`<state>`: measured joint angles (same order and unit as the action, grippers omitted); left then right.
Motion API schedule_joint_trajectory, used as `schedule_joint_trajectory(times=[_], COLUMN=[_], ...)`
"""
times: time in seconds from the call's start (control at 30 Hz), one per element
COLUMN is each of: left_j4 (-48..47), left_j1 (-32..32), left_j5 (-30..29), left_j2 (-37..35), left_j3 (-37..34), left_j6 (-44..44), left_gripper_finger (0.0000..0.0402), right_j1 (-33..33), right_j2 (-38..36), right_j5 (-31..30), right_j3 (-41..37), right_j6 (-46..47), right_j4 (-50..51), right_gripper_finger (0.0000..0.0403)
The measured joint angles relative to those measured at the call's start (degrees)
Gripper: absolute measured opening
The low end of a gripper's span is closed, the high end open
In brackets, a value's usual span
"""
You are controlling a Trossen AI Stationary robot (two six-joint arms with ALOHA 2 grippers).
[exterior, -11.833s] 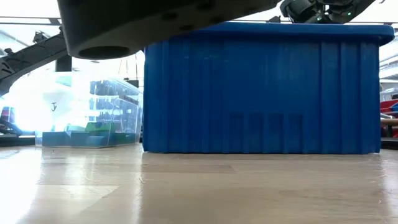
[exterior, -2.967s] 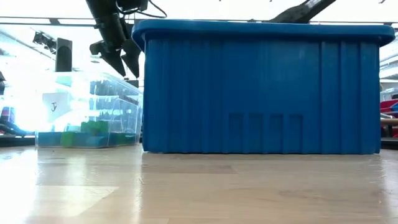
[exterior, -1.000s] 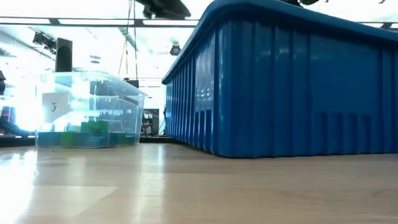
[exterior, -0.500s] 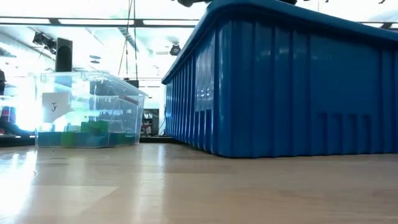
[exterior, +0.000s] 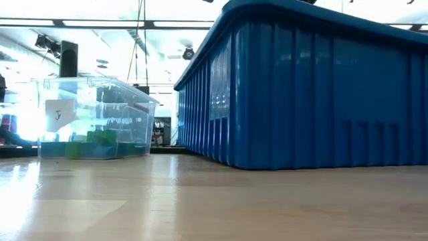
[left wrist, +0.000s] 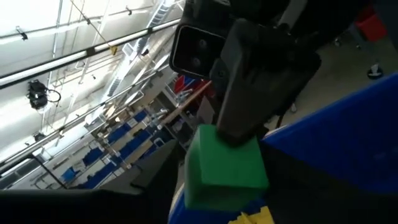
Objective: Sort blocks
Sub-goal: Put the green block into the transparent bin
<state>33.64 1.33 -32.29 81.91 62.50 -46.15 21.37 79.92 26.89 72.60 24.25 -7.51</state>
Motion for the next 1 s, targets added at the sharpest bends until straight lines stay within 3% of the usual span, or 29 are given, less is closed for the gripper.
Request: schedule_joint_trajectory(times=[0.17,0.33,0.47,0.57,0.77,1.0], left_j4=[-0.55,-1.41,-5.2,-13.58,-43.46,-79.72], left_j1=[0.06,-0.43,-1.52,-1.83,-0.46,5.15], left_j5=[-0.31,-1.86,-13.54,-21.01,-21.88,-9.55], left_j2=[0.0,-0.09,-0.83,-3.4,-11.5,-20.06], left_j3=[-0.04,-0.02,0.03,0.0,0.0,0.0], left_j6=[-1.04,2.01,5.84,10.09,36.88,72.74], left_gripper_finger=[0.0147,0.0143,0.0143,0.0143,0.0143,0.0143], right_j1=[-0.27,-0.08,1.93,3.69,7.14,9.64], right_j2=[0.37,-0.12,-3.45,-6.14,-8.91,-5.49], right_j5=[-0.19,1.98,3.02,2.36,-7.09,-16.96], right_j3=[0.0,0.0,0.0,0.13,0.09,0.04], right_j6=[1.27,-1.84,-4.48,-8.3,-17.85,-24.86], right_j4=[-0.28,-0.16,0.01,3.48,13.97,23.98], right_gripper_finger=[0.0125,0.0207,0.026,0.028,0.0279,0.0265])
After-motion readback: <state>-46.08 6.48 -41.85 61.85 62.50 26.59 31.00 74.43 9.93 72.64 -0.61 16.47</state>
